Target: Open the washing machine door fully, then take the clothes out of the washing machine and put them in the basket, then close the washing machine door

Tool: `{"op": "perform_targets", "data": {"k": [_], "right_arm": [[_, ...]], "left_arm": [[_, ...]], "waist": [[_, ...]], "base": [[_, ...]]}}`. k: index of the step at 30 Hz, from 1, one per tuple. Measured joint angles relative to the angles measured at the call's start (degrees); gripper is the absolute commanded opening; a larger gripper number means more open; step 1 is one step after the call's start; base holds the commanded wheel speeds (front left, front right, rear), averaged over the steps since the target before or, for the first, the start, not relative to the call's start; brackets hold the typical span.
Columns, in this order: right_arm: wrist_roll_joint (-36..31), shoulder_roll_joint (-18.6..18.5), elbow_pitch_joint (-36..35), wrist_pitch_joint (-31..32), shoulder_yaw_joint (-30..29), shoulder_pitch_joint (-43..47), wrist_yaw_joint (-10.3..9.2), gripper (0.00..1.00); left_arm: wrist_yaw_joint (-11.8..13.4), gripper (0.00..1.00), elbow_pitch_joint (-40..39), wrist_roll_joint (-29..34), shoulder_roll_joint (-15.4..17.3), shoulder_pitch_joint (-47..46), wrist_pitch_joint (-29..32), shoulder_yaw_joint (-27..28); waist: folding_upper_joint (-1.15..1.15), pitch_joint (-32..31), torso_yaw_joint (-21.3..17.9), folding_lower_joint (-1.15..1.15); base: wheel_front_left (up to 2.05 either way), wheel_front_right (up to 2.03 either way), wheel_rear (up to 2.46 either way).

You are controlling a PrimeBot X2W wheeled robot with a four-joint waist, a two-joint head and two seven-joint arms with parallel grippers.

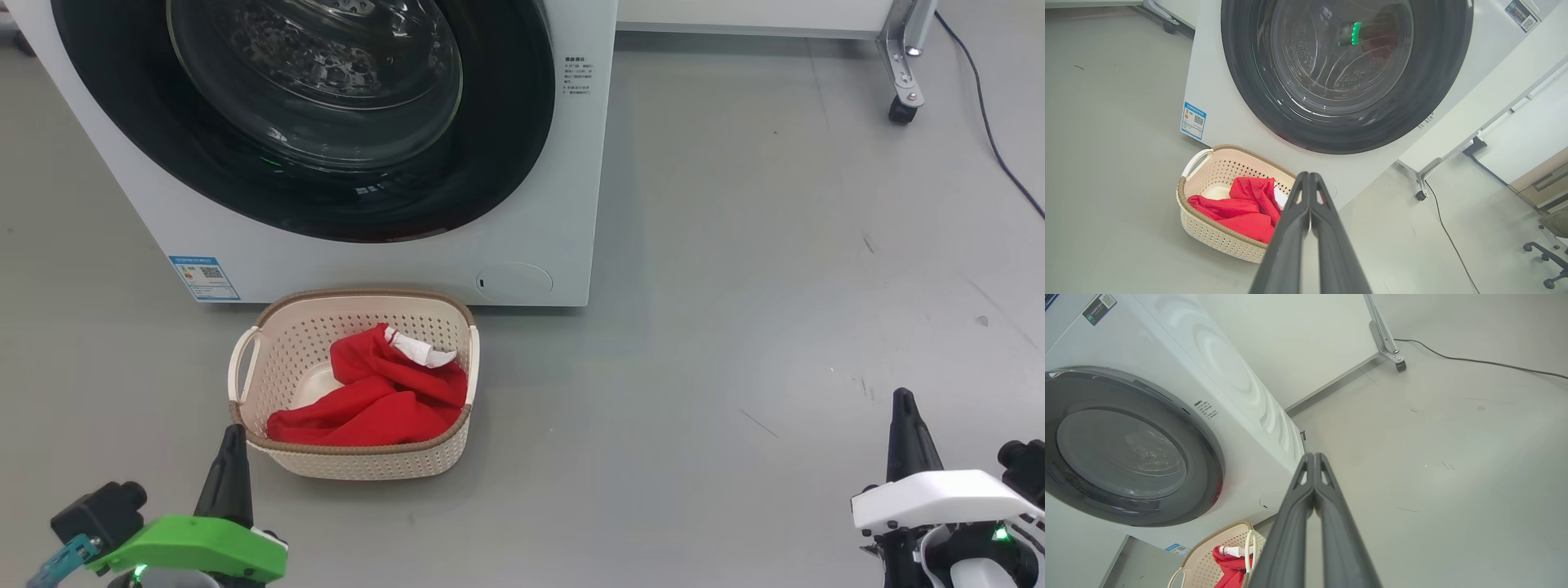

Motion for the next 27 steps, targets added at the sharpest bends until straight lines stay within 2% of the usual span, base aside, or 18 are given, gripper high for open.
{"op": "perform_targets", "data": {"k": [27], "right_arm": [[20.7, 0.0, 3.0, 5.3, -2.7, -2.6, 2.58, 0.00]], "left_arm": [[0.0, 0.00, -0.2, -19.0, -0.2, -0.2, 5.4, 3.2]], "waist": [[0.00, -0.7, -0.1, 0.00]], "base": [[0.00, 0.00, 0.00]]}}
